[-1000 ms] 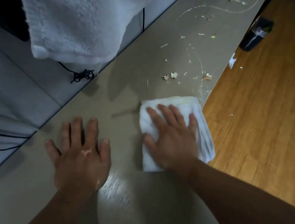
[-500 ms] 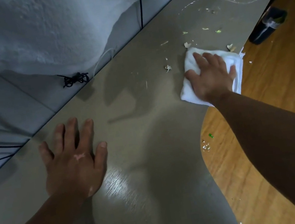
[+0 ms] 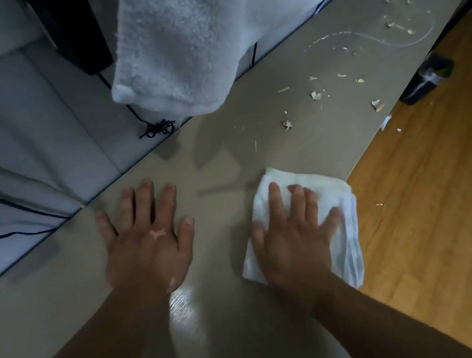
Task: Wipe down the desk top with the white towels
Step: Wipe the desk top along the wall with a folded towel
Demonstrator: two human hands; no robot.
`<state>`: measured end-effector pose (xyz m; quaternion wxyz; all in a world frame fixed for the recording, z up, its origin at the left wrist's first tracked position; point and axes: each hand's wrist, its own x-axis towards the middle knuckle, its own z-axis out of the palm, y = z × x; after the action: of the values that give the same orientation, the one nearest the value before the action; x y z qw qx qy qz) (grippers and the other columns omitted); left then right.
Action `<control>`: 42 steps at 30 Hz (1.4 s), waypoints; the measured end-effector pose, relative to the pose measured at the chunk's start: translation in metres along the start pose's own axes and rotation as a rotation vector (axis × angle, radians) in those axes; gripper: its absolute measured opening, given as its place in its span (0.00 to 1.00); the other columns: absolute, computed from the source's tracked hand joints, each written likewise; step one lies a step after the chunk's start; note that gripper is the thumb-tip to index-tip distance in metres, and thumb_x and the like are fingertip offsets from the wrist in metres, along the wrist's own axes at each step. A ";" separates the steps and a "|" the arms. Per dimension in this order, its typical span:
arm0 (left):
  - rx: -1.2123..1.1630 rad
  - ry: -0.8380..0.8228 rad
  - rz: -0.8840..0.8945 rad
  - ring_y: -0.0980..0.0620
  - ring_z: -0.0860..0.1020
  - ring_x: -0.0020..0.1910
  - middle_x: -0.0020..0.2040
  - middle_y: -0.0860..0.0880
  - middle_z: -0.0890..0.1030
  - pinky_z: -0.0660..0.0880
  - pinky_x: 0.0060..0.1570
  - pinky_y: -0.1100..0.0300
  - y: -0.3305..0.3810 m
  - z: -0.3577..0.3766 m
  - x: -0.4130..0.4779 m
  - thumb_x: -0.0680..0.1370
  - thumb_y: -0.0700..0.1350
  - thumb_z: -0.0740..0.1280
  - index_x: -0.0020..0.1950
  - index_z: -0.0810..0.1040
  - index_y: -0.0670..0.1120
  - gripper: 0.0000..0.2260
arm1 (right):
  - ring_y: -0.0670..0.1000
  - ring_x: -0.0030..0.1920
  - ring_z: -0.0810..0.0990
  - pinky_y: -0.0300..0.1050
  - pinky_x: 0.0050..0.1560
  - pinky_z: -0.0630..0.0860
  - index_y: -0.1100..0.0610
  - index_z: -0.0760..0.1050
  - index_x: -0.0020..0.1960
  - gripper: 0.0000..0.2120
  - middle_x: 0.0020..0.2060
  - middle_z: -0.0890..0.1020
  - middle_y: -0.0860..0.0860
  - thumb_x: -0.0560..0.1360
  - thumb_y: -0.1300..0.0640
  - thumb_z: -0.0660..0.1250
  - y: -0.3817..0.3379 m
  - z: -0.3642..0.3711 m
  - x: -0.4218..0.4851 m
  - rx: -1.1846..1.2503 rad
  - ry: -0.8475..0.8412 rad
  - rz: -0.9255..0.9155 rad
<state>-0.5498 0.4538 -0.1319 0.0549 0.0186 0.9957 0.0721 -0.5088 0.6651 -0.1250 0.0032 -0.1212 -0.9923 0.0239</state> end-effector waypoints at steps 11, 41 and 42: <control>-0.013 0.034 0.016 0.42 0.56 0.83 0.84 0.48 0.59 0.47 0.79 0.31 -0.004 0.004 0.001 0.84 0.59 0.47 0.83 0.58 0.57 0.26 | 0.56 0.77 0.64 0.72 0.76 0.51 0.45 0.62 0.80 0.33 0.76 0.67 0.53 0.77 0.36 0.58 -0.015 -0.008 0.002 0.096 -0.087 -0.450; -0.031 -0.101 -0.411 0.50 0.36 0.84 0.86 0.54 0.38 0.36 0.80 0.37 0.051 0.004 0.016 0.82 0.62 0.34 0.84 0.39 0.60 0.30 | 0.59 0.71 0.71 0.72 0.73 0.57 0.49 0.67 0.77 0.32 0.72 0.73 0.53 0.76 0.41 0.57 0.040 -0.005 0.112 0.136 0.000 -0.547; -0.043 -0.096 -0.442 0.49 0.36 0.84 0.86 0.53 0.37 0.36 0.80 0.37 0.058 0.005 0.017 0.82 0.61 0.35 0.85 0.39 0.59 0.30 | 0.58 0.71 0.70 0.72 0.73 0.56 0.49 0.66 0.78 0.32 0.73 0.71 0.52 0.75 0.40 0.58 0.042 -0.009 0.097 0.136 -0.028 -0.595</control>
<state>-0.5647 0.5130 -0.1299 0.1173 -0.1977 0.9701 0.0783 -0.5925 0.7300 -0.1178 0.0044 0.1758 -0.9803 0.0899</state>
